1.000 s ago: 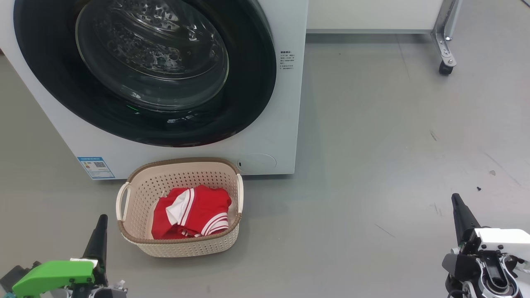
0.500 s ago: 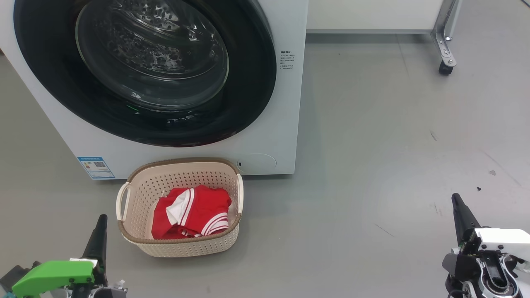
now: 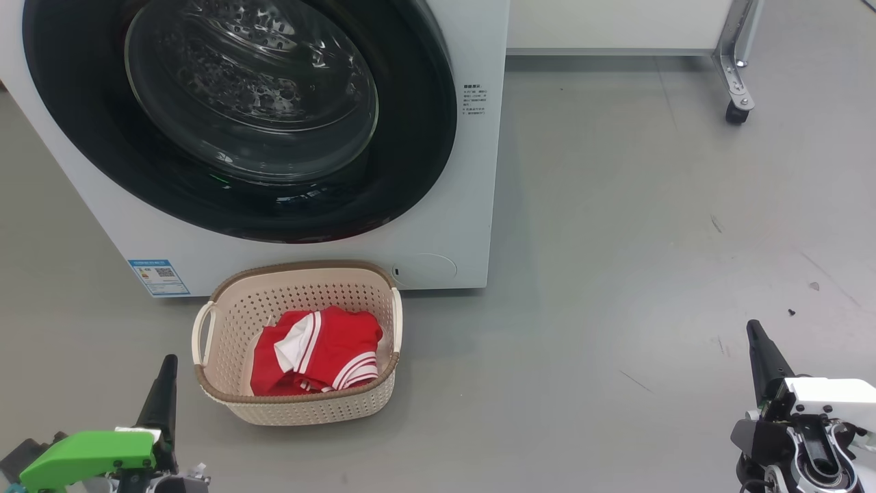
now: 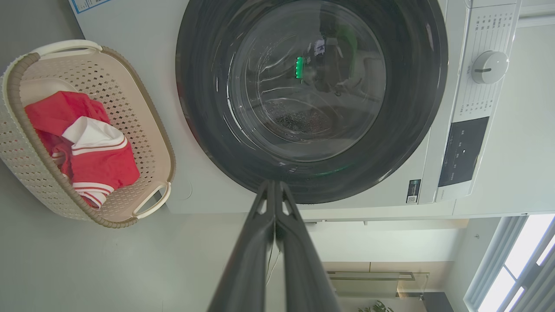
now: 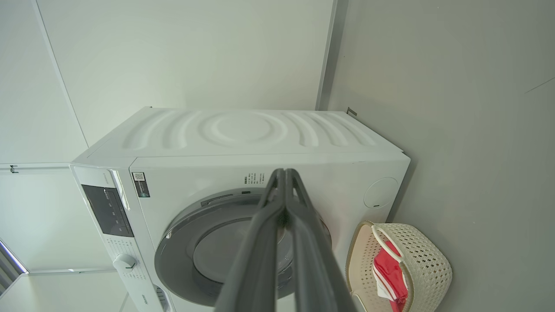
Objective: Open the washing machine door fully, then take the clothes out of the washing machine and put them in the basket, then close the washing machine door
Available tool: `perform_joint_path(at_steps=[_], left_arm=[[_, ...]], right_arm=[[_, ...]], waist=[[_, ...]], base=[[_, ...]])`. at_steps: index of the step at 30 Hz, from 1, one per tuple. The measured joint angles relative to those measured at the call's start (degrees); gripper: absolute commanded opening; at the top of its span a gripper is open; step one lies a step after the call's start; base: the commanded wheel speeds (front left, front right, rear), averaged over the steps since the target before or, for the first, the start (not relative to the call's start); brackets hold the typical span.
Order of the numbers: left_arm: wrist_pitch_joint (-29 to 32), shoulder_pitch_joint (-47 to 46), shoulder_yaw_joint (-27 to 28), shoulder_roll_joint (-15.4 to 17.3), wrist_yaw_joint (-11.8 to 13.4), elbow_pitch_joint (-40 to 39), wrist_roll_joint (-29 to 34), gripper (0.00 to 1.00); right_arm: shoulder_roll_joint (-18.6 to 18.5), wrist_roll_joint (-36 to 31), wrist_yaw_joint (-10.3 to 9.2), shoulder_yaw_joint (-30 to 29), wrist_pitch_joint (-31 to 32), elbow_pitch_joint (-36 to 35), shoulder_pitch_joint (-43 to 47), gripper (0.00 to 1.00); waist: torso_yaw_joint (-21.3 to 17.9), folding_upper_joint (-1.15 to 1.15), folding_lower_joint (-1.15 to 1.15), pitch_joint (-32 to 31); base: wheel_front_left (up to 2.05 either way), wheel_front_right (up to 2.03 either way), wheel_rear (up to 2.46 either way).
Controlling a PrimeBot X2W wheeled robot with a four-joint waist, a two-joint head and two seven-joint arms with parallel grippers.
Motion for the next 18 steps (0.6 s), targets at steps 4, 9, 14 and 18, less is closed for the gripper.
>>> perform_joint_path(at_steps=[4,9,14,18], left_arm=[[0.00,-0.01,0.03,0.00,0.00,0.01,0.00,0.00],[0.00,-0.01,0.09,0.00,0.00,0.02,0.00,0.00],[0.00,-0.02,0.10,0.00,0.00,0.03,0.00,0.00],[0.00,-0.02,0.13,0.00,0.00,0.03,0.00,0.00]], right_arm=[[0.00,0.00,0.00,-0.01,0.00,0.00,-0.01,0.00],[0.00,0.00,0.00,-0.02,0.00,0.00,-0.01,0.00],[0.00,0.00,0.00,-0.03,0.00,0.00,-0.01,0.00],[0.00,0.00,0.00,-0.04,0.00,0.00,-0.01,0.00]], waist=[[0.00,0.00,0.00,0.00],[0.00,0.00,0.00,0.00],[0.00,0.00,0.00,0.00],[0.00,0.00,0.00,0.00]], base=[[0.00,0.00,0.00],[0.00,0.00,0.00],[0.00,0.00,0.00],[0.00,0.00,0.00]])
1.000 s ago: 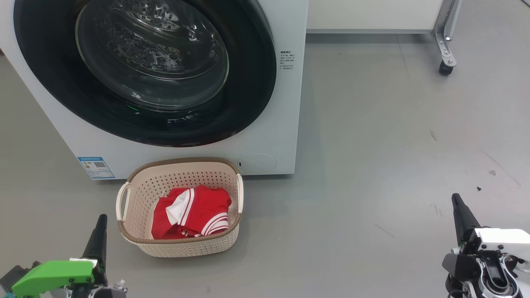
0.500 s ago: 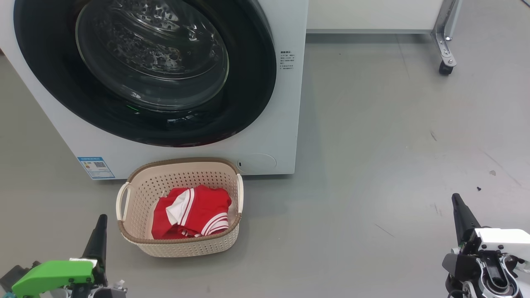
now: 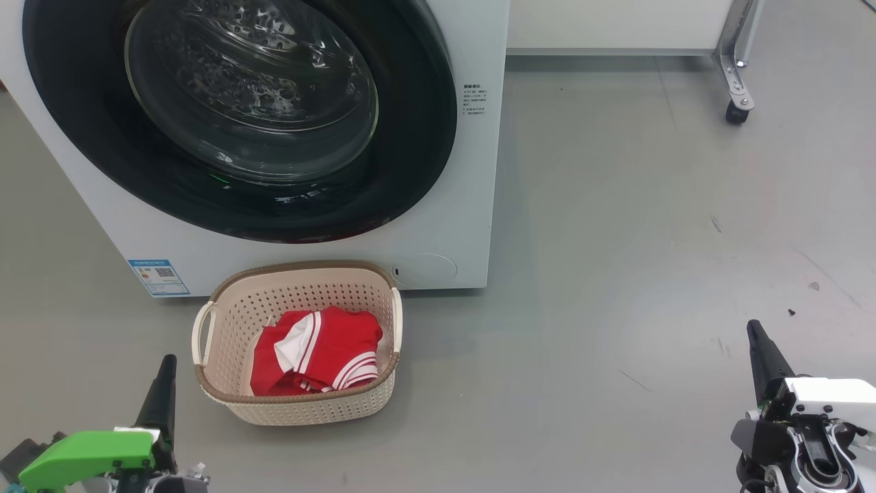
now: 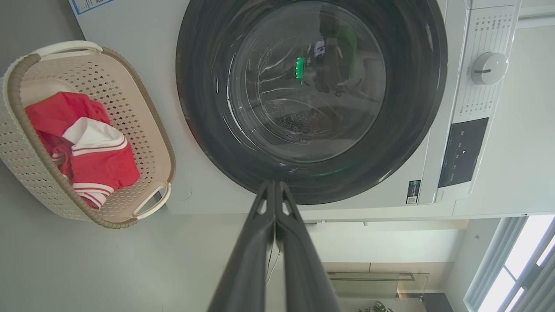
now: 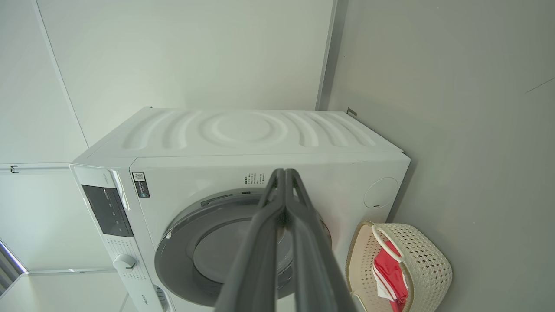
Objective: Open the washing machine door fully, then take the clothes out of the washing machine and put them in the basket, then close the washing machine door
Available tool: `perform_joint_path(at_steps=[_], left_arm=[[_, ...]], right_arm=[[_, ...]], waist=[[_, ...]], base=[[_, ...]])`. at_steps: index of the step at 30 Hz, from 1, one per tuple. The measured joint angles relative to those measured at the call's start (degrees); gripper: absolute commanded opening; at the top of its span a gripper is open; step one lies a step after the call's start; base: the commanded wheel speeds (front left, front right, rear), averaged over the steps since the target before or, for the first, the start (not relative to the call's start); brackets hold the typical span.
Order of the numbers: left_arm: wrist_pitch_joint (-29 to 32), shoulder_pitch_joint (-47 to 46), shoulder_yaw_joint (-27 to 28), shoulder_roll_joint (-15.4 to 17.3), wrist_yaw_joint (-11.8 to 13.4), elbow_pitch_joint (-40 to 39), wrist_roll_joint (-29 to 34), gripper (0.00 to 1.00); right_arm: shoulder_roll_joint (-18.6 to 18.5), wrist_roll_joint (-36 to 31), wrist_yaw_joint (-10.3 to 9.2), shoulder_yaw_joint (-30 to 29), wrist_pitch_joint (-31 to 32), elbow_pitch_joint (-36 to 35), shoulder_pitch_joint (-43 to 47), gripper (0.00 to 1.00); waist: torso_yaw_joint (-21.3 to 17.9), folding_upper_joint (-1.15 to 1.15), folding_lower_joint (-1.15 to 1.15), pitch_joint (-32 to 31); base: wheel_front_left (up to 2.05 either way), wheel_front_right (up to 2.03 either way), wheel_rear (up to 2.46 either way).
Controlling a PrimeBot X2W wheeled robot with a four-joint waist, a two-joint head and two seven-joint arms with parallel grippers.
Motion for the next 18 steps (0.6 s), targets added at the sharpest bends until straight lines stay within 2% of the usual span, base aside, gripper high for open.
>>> perform_joint_path(at_steps=[18], left_arm=[[0.15,-0.03,0.12,-0.01,0.00,-0.01,0.00,0.00]], right_arm=[[0.01,0.00,0.00,-0.02,0.05,0.00,0.00,0.00]], waist=[[0.00,0.00,0.00,0.00]], base=[[0.00,0.00,0.00]])
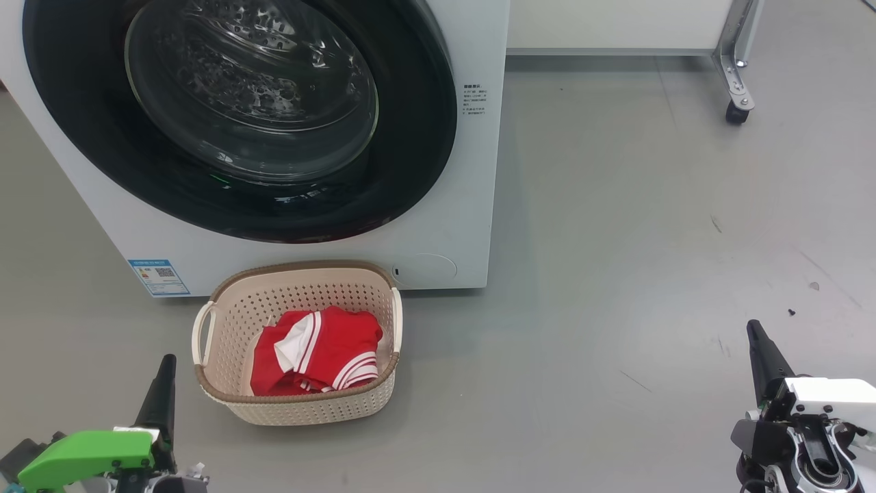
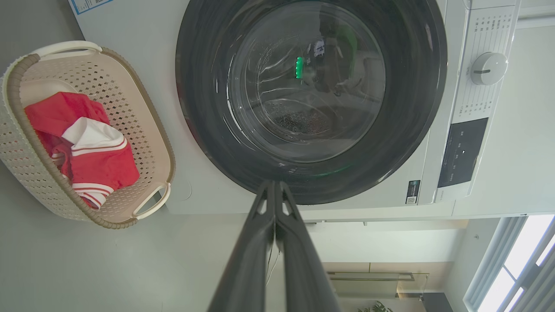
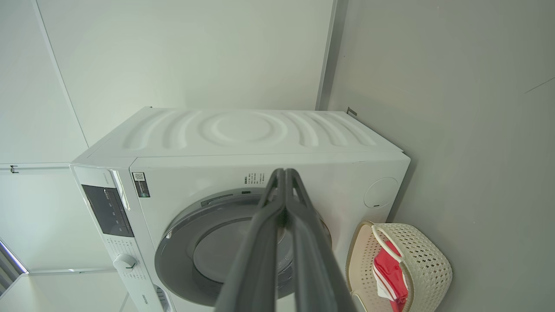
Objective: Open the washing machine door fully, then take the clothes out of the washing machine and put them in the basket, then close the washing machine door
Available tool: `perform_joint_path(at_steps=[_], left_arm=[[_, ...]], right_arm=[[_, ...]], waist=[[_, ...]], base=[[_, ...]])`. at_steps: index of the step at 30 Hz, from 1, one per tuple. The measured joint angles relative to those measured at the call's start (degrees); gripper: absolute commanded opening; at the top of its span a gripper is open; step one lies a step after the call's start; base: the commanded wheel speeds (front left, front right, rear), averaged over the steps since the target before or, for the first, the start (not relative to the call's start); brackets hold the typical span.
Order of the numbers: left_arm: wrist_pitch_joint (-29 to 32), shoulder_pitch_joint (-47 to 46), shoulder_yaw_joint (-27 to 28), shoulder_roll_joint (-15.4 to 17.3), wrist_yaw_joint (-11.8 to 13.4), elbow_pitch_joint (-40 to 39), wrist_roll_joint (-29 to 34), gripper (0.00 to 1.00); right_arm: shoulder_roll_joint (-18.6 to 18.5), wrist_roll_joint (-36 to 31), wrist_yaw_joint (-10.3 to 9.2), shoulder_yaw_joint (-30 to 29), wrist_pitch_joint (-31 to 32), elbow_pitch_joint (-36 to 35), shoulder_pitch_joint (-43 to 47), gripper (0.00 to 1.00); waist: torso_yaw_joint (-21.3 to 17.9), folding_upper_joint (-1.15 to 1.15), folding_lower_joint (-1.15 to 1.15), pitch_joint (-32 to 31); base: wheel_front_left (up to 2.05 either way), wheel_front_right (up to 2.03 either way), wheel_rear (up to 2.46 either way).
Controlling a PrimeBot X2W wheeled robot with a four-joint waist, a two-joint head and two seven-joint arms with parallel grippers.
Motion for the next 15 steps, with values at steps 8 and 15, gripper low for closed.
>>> perform_joint_path(at_steps=[8,15], left_arm=[[0.00,-0.01,0.03,0.00,0.00,-0.01,0.00,0.00],[0.00,-0.01,0.09,0.00,0.00,-0.03,0.00,0.00]], right_arm=[[0.01,0.00,0.00,-0.01,0.01,0.00,0.00,0.00],[0.01,0.00,0.00,-0.01,0.01,0.00,0.00,0.00]], waist=[[0.00,0.00,0.00,0.00],[0.00,0.00,0.00,0.01]], base=[[0.00,0.00,0.00],[0.00,0.00,0.00]])
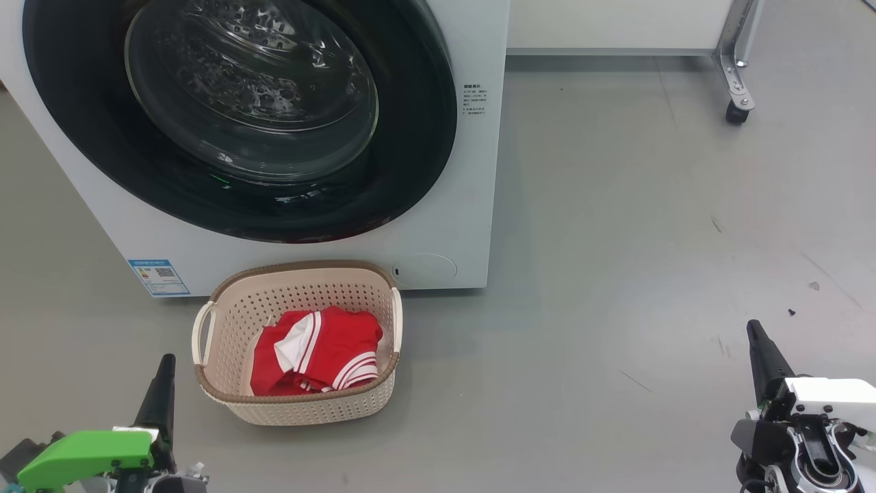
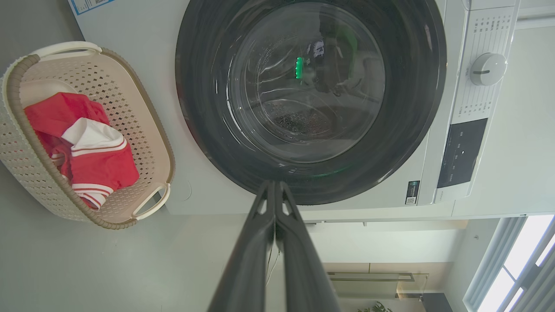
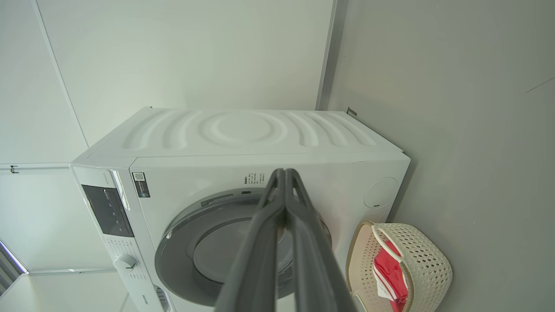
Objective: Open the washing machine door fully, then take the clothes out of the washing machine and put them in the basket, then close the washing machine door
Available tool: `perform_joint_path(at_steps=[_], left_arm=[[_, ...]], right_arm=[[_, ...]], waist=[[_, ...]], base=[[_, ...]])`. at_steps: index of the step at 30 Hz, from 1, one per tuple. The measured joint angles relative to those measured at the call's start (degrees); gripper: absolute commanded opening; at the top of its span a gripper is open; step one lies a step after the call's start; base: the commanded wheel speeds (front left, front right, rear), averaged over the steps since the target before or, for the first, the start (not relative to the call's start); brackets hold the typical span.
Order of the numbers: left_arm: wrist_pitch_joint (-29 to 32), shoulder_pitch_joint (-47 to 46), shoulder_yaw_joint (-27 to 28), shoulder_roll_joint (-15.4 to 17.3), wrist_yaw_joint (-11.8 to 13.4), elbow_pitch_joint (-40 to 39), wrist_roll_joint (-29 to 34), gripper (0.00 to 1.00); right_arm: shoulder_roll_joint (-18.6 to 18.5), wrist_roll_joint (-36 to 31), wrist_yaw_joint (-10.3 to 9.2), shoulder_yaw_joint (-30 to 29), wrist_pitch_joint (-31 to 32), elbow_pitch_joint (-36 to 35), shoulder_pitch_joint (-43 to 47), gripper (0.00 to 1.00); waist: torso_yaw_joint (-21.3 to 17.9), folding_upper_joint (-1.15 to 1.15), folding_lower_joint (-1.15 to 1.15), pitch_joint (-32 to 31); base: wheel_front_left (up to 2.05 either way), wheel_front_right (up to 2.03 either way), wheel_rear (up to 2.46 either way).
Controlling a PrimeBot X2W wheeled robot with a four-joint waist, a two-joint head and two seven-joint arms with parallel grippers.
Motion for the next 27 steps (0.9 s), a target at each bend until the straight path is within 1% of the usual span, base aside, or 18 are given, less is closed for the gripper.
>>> perform_joint_path(at_steps=[27], left_arm=[[0.01,-0.01,0.15,-0.02,0.00,-0.05,0.01,0.00]], right_arm=[[0.02,0.00,0.00,-0.02,0.00,0.00,0.00,0.00]], waist=[[0.00,0.00,0.00,0.01]], base=[[0.00,0.00,0.00]])
